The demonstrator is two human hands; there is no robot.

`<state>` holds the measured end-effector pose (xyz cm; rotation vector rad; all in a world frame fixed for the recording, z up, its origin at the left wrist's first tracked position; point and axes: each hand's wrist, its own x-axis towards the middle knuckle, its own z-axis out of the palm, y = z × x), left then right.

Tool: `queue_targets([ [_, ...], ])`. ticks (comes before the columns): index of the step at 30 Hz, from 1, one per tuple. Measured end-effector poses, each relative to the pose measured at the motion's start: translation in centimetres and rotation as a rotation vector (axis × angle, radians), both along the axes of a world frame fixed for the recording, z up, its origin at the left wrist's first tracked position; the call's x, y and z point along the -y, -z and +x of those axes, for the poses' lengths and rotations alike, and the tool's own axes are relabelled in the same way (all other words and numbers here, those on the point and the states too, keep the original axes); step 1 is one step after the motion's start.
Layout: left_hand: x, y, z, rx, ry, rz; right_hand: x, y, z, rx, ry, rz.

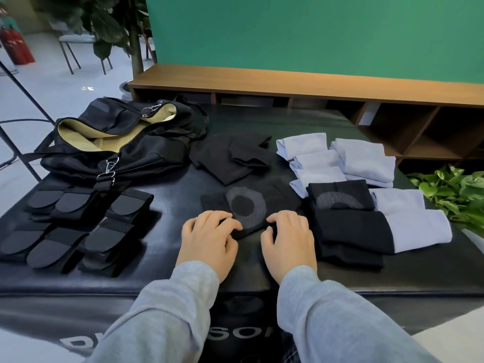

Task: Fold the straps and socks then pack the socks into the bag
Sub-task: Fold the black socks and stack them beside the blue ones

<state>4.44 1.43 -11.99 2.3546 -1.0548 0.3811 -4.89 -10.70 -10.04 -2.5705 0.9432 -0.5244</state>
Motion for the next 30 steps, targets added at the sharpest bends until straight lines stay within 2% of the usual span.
queue_targets([
  [5,0.0,-0.1,-0.1,-0.058,-0.147,-0.050,-0.1,0.2,0.0,0.026,0.004,-0.010],
  [12,0.3,-0.9,-0.5,-0.101,-0.227,0.049,0.0,0.0,0.1,-0.009,-0.008,-0.013],
  [18,0.2,-0.9,-0.6,-0.064,-0.233,0.013,0.0,0.0,0.1,-0.025,-0.008,-0.013],
  [23,0.2,-0.8,-0.5,-0.019,-0.232,0.059,-0.2,0.1,0.1,-0.007,0.023,-0.032],
  [30,0.0,-1.2,-0.5,-0.079,-0.211,0.125,-0.1,0.0,0.4,-0.065,0.015,-0.036],
])
